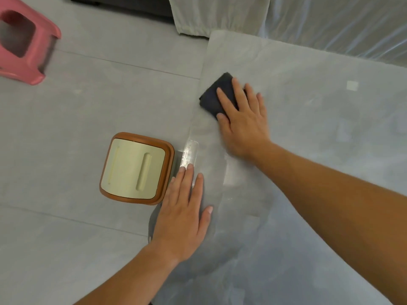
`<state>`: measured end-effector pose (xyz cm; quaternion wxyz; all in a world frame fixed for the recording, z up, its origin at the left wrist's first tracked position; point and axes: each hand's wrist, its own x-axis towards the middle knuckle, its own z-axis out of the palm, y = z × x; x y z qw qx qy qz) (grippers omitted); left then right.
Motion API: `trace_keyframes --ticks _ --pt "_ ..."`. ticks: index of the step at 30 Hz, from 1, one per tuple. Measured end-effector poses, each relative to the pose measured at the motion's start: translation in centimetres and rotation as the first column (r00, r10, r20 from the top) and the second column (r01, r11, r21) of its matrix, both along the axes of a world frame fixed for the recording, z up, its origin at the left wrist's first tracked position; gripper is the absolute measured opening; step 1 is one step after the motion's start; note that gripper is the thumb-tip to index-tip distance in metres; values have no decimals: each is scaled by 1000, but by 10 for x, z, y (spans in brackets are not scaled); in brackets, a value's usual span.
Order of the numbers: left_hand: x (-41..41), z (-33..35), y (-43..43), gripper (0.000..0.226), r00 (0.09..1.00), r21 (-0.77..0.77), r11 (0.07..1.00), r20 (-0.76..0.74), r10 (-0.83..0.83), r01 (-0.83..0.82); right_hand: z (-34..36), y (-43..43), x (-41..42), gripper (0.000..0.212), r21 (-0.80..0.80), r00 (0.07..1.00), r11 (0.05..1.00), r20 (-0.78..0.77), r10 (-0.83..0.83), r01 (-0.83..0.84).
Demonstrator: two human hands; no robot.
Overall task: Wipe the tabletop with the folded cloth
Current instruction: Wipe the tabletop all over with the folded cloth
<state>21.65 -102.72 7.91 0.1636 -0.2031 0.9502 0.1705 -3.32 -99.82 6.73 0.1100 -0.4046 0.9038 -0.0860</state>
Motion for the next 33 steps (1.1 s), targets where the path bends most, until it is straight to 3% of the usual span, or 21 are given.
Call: trace_keyframes --ticks 2,4,7,9,11,13,15,17,20,23,26,28,29,31,33 --pt "2 1 0 69 1000 12 1000 -8 10 -10 1 -19 6 57 26 1000 1000 -18 13 -13" --pt "6 3 0 69 999 13 999 -1 51 -51 0 -3 28 57 45 981 981 -35 191 -190" --pt "14 5 6 70 996 38 995 6 93 -93 2 41 53 56 57 854 852 3 520 -520" --pt "20 7 11 69 998 38 997 9 63 -63 0 47 34 56 72 762 761 -7 647 -645" --pt "24 8 13 68 1000 23 1000 14 19 -20 -4 34 10 55 51 805 807 -56 590 -588" --pt "27 9 15 68 1000 10 1000 16 8 -8 -2 16 2 55 36 943 943 -25 333 -332" --pt "30 7 18 68 999 -1 1000 30 17 -17 0 6 18 56 30 989 989 -11 145 -145" --pt "34 6 20 69 999 -16 1000 44 2 -1 1 18 46 56 24 969 970 -27 244 -244" --pt "38 7 24 70 998 -33 999 56 -7 9 0 56 67 56 46 836 835 -13 549 -548" --pt "39 8 26 71 998 -39 999 62 -22 25 -4 68 43 56 37 825 826 -27 564 -563" --pt "39 8 25 71 998 -46 998 48 -33 35 -3 69 5 57 -14 979 980 -56 197 -198" --pt "39 8 25 70 999 -46 998 35 -30 31 1 78 5 58 0 999 999 -4 -53 53" --pt "39 8 26 70 999 -43 999 30 -31 33 1 87 17 58 8 995 995 -15 -101 101" --pt "39 8 29 69 999 -38 999 20 -38 39 2 114 58 57 5 999 1000 -36 -5 5" --pt "36 9 32 68 999 -43 998 15 -47 48 1 148 87 55 35 970 970 -11 243 -242"
